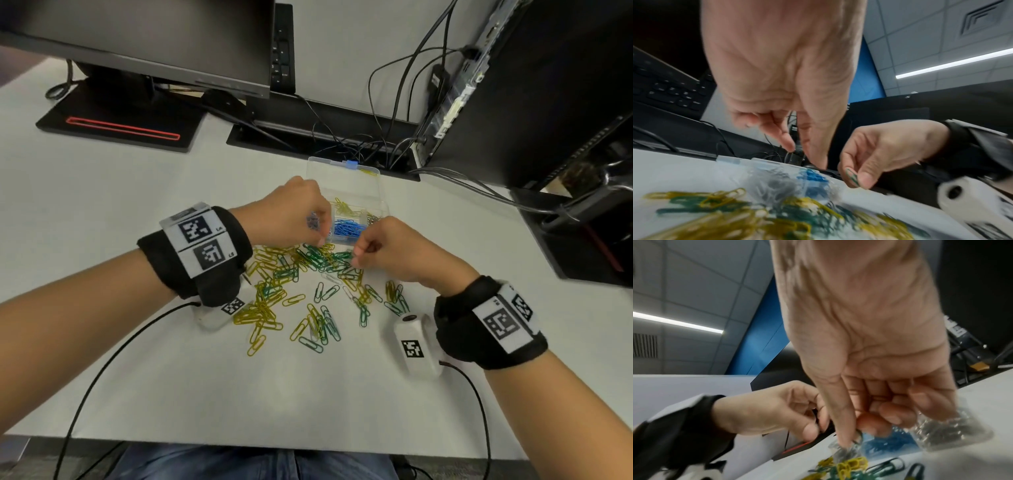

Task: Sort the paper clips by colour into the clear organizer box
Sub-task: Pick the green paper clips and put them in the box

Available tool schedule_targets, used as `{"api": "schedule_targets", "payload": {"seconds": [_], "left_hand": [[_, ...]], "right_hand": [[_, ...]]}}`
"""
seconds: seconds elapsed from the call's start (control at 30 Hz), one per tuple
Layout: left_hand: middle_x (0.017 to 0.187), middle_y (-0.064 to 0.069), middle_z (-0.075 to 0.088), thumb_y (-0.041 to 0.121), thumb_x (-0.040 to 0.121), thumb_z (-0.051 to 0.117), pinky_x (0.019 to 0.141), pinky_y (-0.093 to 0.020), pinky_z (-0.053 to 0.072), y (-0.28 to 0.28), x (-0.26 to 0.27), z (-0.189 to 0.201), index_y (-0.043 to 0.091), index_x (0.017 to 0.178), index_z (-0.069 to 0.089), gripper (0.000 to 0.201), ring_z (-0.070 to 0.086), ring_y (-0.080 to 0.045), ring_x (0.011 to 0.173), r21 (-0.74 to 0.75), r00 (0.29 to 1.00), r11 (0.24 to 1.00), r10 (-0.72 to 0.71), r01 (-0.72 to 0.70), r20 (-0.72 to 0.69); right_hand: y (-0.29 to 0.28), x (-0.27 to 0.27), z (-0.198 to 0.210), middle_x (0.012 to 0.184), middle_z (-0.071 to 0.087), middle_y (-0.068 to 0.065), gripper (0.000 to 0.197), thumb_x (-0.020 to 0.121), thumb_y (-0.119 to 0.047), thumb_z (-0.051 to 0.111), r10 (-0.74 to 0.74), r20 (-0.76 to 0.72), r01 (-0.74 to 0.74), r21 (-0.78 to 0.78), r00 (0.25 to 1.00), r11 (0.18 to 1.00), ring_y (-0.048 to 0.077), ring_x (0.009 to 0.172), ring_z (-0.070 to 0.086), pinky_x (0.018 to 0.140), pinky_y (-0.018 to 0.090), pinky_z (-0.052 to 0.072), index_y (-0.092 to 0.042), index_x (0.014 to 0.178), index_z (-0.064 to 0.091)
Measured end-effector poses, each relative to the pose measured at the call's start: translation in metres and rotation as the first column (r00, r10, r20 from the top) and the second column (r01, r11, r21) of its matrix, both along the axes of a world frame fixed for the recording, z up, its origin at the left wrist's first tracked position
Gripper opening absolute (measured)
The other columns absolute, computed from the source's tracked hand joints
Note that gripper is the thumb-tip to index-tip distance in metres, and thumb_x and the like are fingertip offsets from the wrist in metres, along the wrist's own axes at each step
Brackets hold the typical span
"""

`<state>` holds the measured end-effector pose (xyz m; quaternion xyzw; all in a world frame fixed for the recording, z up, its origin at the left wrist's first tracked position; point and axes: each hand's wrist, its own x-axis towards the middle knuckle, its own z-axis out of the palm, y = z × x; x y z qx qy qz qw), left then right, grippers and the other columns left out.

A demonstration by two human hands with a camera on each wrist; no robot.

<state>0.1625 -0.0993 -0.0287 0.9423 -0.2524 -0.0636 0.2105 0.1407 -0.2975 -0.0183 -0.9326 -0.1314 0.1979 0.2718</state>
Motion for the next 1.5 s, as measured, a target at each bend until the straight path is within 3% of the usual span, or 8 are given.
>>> {"api": "schedule_targets", "payload": {"seconds": [0.2,0.6,0.83,1.03,1.17,1.3,1.37,1.5], "left_hand": [[0.104,0.004,0.047,0.032,0.080,0.071,0.087,-0.031,0.037,-0.024,-0.022,-0.007,0.028,0.092,0.071,0.012,0.036,-0.015,0.105,0.224,0.961,0.937,-0.276,0.267,0.010],[0.108,0.003,0.043,0.025,0.087,0.061,0.081,-0.025,0.029,-0.030,-0.019,-0.015,0.022,0.089,0.068,0.008,0.033,-0.016,0.107,0.387,0.937,0.864,-0.350,0.322,0.003],[0.114,0.003,0.046,0.026,0.086,0.064,0.088,-0.031,0.033,-0.006,0.003,0.012,0.025,0.080,0.064,0.007,0.035,-0.017,0.107,0.147,0.980,0.982,-0.136,0.115,0.142],[0.118,0.000,0.046,0.030,0.082,0.071,0.096,-0.039,0.034,-0.004,0.030,0.011,0.023,0.093,0.068,0.013,0.033,-0.022,0.112,0.178,0.988,0.983,0.022,-0.050,0.155],[0.122,-0.001,0.044,0.036,0.080,0.072,0.098,-0.042,0.033,0.007,0.031,0.015,0.025,0.105,0.064,0.028,0.032,-0.023,0.116,0.151,0.987,0.984,0.070,-0.092,0.146],[0.112,0.001,0.049,0.031,0.081,0.072,0.095,-0.040,0.037,0.020,0.020,0.016,0.028,0.102,0.064,0.023,0.038,-0.021,0.111,0.146,0.992,0.988,0.036,-0.054,0.121],[0.102,0.004,0.051,0.027,0.083,0.070,0.087,-0.032,0.038,0.023,0.012,0.013,0.028,0.100,0.065,0.018,0.043,-0.017,0.102,0.149,0.997,0.989,-0.027,0.016,0.073],[0.093,0.007,0.054,0.024,0.085,0.068,0.071,-0.022,0.032,0.023,-0.006,0.009,0.024,0.102,0.067,0.017,0.045,-0.007,0.079,0.161,0.989,0.976,-0.148,0.147,-0.010]], "right_hand": [[-0.003,-0.001,0.000,0.065,0.049,-0.008,0.013,0.079,-0.006,0.067,0.043,0.074,-0.028,-0.187,0.996,0.982,0.008,0.060,0.045,0.054,0.018,0.036,-0.012,0.090,0.068],[-0.007,-0.003,-0.001,0.067,0.051,-0.007,0.023,0.083,-0.014,0.068,0.090,0.047,-0.081,-0.161,0.995,0.984,0.006,0.060,0.046,0.056,0.020,0.036,-0.014,0.106,0.067],[-0.008,-0.004,-0.001,0.073,0.054,-0.004,0.022,0.085,-0.017,0.068,0.076,0.036,-0.071,-0.121,0.996,0.990,0.008,0.064,0.049,0.057,0.020,0.037,-0.015,0.106,0.066],[0.001,-0.008,-0.001,0.076,0.053,-0.006,0.025,0.086,-0.019,0.067,0.114,0.048,-0.107,-0.120,0.992,0.987,0.005,0.064,0.047,0.057,0.019,0.035,-0.015,0.110,0.065],[0.005,-0.012,0.000,0.110,0.053,-0.001,0.035,0.088,-0.020,0.064,0.248,0.070,-0.234,-0.170,0.966,0.957,0.009,0.091,0.047,0.084,0.025,0.042,-0.023,0.122,0.061],[0.019,-0.022,-0.007,0.152,0.023,-0.002,0.045,0.093,-0.013,0.052,0.450,-0.018,-0.434,-0.304,0.893,0.848,0.021,0.135,0.021,0.112,0.038,0.025,-0.022,0.137,0.047],[0.021,-0.028,-0.011,0.154,0.019,-0.004,0.040,0.094,-0.009,0.047,0.506,-0.047,-0.488,-0.357,0.861,0.797,0.023,0.135,0.021,0.110,0.042,0.029,-0.018,0.132,0.051],[0.009,-0.031,-0.005,0.135,0.049,-0.001,0.034,0.095,-0.006,0.045,0.469,-0.010,-0.450,-0.301,0.883,0.841,0.018,0.122,0.041,0.104,0.034,0.037,-0.015,0.122,0.062]]}}
